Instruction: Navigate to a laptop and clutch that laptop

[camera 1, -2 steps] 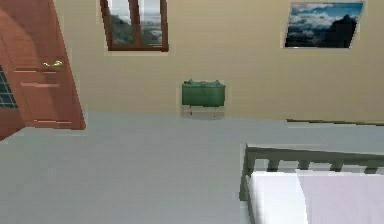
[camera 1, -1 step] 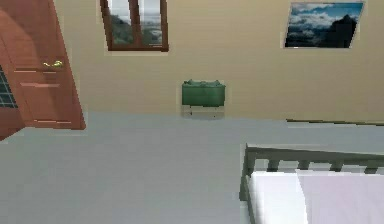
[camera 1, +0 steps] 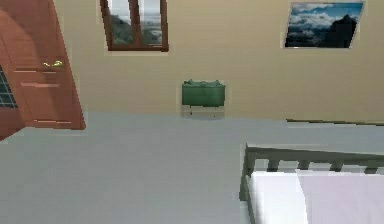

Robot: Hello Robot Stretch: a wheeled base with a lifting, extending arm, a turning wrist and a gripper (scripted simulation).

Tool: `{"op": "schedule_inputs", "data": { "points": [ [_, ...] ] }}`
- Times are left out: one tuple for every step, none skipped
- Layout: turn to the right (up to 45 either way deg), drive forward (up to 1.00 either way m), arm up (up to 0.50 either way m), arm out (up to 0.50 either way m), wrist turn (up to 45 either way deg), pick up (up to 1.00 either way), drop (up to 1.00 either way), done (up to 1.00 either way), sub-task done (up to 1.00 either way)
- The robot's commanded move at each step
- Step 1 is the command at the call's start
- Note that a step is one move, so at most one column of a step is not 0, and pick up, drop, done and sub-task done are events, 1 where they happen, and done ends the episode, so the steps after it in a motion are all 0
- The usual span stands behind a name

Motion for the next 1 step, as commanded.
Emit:
{"op": "schedule_inputs", "data": {
  "points": [
    [0.0,0.00,0.00,0.00,0.0,0.00,0.00,1.00,0.00]
  ]
}}
